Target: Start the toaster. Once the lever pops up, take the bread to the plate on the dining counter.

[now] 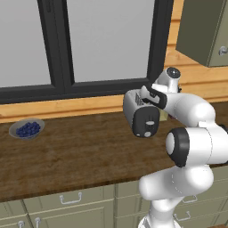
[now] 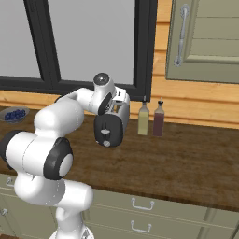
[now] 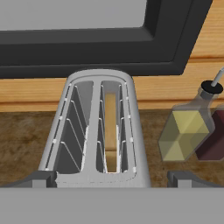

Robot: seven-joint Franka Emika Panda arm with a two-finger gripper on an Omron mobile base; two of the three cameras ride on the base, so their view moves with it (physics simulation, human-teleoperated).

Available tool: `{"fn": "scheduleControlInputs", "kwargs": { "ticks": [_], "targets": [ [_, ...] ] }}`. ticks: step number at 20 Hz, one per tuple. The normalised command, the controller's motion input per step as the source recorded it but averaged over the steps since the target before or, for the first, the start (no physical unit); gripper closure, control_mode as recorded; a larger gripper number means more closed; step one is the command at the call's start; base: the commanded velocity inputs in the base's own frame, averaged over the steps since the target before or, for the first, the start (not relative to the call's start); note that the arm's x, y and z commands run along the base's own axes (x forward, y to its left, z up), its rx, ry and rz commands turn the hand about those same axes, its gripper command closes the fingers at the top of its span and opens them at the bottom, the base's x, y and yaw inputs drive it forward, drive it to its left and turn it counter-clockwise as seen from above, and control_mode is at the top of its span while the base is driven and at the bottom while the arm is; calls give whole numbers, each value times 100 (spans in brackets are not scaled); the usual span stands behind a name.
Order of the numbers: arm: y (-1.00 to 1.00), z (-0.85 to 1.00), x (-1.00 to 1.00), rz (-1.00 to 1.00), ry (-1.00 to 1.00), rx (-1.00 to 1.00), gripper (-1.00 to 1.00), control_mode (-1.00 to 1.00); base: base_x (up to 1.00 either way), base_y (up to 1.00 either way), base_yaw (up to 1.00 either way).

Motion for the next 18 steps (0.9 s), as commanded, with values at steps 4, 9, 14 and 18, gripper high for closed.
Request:
{"fn": "scheduleControlInputs", "kwargs": {
  "ticks": [4, 9, 14, 18],
  "targets": [
    [0, 0, 0, 0, 0, 0, -100, -100, 0, 0, 0],
    [0, 0, 0, 0, 0, 0, -100, -100, 0, 0, 0],
    [0, 0, 0, 0, 0, 0, -100, -100, 0, 0, 0],
    [0, 0, 0, 0, 0, 0, -100, -100, 0, 0, 0]
  ]
}}
